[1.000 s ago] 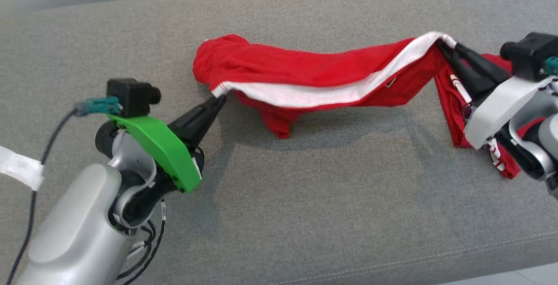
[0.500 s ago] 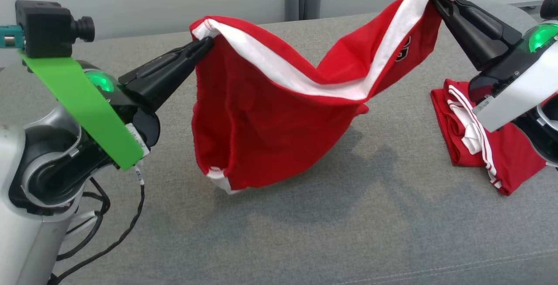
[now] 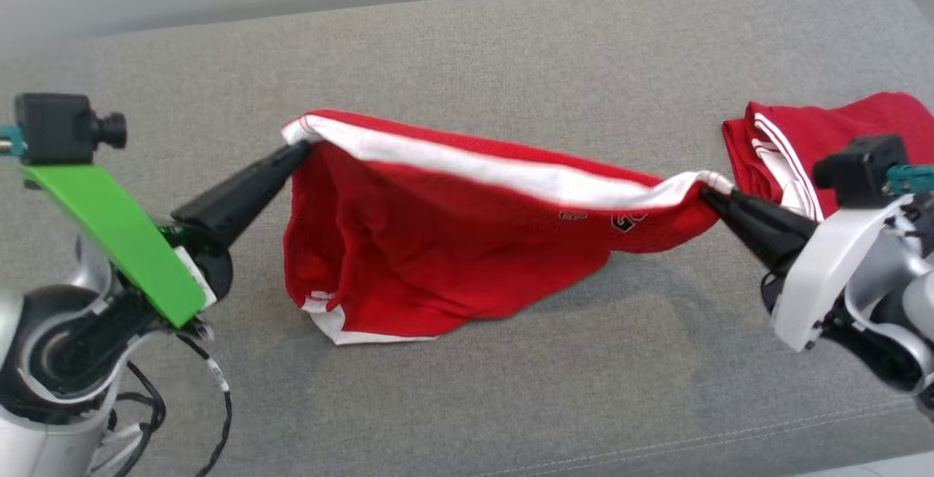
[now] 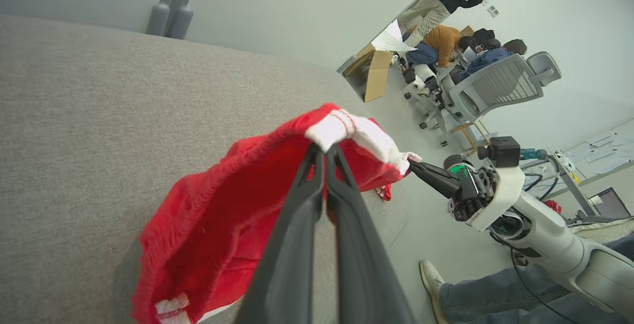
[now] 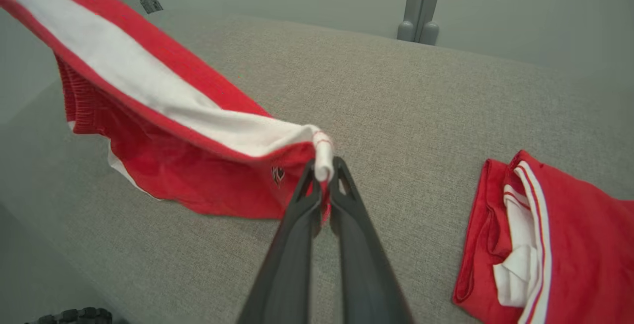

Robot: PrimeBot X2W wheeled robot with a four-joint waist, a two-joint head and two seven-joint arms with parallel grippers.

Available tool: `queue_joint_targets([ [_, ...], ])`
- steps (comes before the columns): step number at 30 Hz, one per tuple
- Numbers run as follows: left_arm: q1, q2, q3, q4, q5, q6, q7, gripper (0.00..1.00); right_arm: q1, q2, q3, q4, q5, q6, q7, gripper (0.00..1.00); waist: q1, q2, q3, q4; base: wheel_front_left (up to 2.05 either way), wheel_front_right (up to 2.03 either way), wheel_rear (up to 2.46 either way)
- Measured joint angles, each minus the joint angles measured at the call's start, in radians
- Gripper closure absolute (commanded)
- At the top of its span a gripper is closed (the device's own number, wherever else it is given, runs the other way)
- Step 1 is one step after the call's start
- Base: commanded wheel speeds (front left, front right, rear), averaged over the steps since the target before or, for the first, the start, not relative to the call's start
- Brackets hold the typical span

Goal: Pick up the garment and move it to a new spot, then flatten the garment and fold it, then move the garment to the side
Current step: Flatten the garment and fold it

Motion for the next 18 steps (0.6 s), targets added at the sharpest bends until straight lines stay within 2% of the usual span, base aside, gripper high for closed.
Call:
queue_joint_targets([
  [6,0.075,-0.012,-0.086,0.005,0.064,0.005,-0.01,1.0,0.013,0.116,0.032,0.018,-0.04,-0.01,-0.045,1.0,0.0,0.0,0.066,-0.007,0.0,0.0,0.0],
  [13,0.09,-0.036,-0.131,0.023,0.176,-0.025,-0.072,1.0,0.013,0.127,0.045,0.116,-0.139,-0.023,-0.098,1.0,0.0,0.0,0.135,-0.015,0.0,0.0,0.0],
  [17,0.09,-0.041,-0.13,0.035,0.21,-0.034,-0.11,1.0,0.019,0.14,0.068,0.156,-0.171,-0.026,-0.112,0.76,0.0,0.0,0.156,-0.018,0.0,0.0,0.0],
  [18,0.09,-0.042,-0.131,0.036,0.219,-0.035,-0.117,1.0,0.023,0.145,0.073,0.163,-0.174,-0.026,-0.116,0.61,0.0,0.0,0.159,-0.019,0.0,0.0,0.0],
])
